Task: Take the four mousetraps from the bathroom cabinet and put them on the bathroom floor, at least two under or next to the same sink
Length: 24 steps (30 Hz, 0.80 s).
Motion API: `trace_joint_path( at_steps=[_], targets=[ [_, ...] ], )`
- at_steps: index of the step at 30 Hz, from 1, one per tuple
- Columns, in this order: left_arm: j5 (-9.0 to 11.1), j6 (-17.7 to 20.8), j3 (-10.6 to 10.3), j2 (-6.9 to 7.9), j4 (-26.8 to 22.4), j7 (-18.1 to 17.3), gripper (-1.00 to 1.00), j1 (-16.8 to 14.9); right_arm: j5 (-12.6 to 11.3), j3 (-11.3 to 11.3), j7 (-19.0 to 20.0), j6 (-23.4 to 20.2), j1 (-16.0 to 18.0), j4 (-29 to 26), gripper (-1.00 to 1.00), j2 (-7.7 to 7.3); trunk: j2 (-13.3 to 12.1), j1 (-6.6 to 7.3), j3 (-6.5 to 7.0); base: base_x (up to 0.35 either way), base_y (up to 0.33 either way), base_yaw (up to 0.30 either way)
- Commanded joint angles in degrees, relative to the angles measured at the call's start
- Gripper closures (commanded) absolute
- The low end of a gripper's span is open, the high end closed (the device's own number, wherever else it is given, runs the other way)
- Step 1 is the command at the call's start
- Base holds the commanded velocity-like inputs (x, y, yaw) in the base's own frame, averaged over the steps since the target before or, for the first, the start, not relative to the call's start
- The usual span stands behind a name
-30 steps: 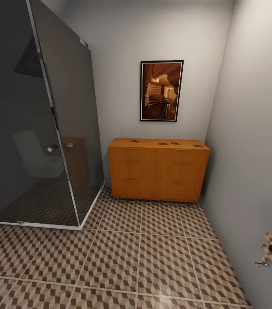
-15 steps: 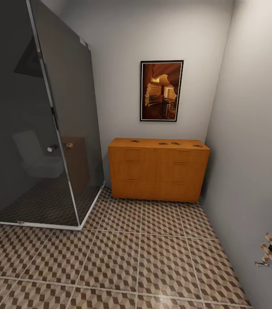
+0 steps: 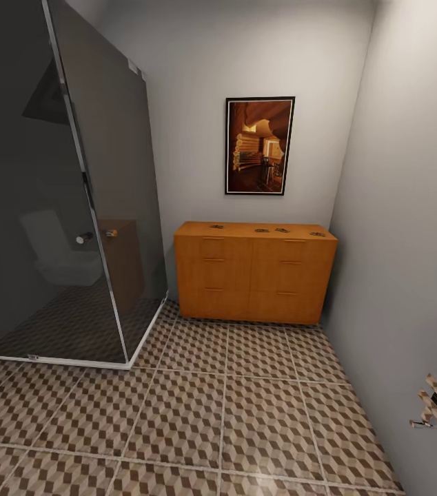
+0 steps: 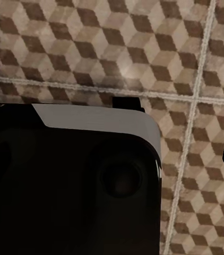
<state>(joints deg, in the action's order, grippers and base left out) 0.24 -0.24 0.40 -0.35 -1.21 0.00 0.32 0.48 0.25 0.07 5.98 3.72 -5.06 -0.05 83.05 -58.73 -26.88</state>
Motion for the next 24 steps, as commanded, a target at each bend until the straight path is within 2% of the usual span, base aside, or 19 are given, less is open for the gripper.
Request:
trace_joint_path(
  at_steps=[1,24],
  targets=[
    [0.0,0.0,0.0,-0.01,-0.1,0.0,-1.0,0.0,0.0,0.0,0.0,0.2,0.0,0.1,-1.0,-0.01,0.0,0.0,-0.05,0.0,0.0,0.0],
    [0.0,0.0,0.0,-0.01,-0.1,0.0,-1.0,0.0,0.0,0.0,0.0,0.2,0.1,0.0,-1.0,0.05,0.0,0.0,-0.05,0.0,0.0,0.0]
  ],
)
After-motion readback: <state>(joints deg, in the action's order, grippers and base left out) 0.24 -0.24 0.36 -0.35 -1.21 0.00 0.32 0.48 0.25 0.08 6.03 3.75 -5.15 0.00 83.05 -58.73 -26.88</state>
